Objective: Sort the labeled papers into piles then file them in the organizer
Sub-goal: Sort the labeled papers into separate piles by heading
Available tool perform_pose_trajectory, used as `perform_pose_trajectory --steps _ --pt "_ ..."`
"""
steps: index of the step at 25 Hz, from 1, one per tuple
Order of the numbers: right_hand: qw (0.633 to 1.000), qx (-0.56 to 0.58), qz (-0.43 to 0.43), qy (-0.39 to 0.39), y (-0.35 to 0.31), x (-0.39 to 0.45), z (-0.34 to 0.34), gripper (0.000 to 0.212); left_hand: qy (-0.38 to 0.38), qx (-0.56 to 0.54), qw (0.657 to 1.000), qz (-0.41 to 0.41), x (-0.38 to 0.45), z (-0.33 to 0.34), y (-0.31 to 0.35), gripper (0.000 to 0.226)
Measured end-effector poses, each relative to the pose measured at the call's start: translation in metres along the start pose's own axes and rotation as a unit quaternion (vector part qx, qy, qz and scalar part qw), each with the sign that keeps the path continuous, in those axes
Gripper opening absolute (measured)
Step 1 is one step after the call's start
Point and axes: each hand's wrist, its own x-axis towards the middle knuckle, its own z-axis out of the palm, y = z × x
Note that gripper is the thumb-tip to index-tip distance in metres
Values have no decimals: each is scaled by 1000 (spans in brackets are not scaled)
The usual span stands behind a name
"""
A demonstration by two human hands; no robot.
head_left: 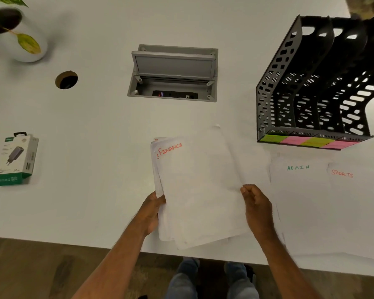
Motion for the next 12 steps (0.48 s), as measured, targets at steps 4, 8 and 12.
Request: perform_pose_trajectory --steps 4,8,12 --pt "990 25 29 134 12 11 -17 23 -14 -16 1000 4 -3 -5 2 37" --pt "982 -33 36 183 44 20 -43 27 -6 -30 1000 8 -5 -18 2 32" --pt "973 -158 76 151 81 5 -44 28 -2 -42 999 16 -5 -29 3 30"
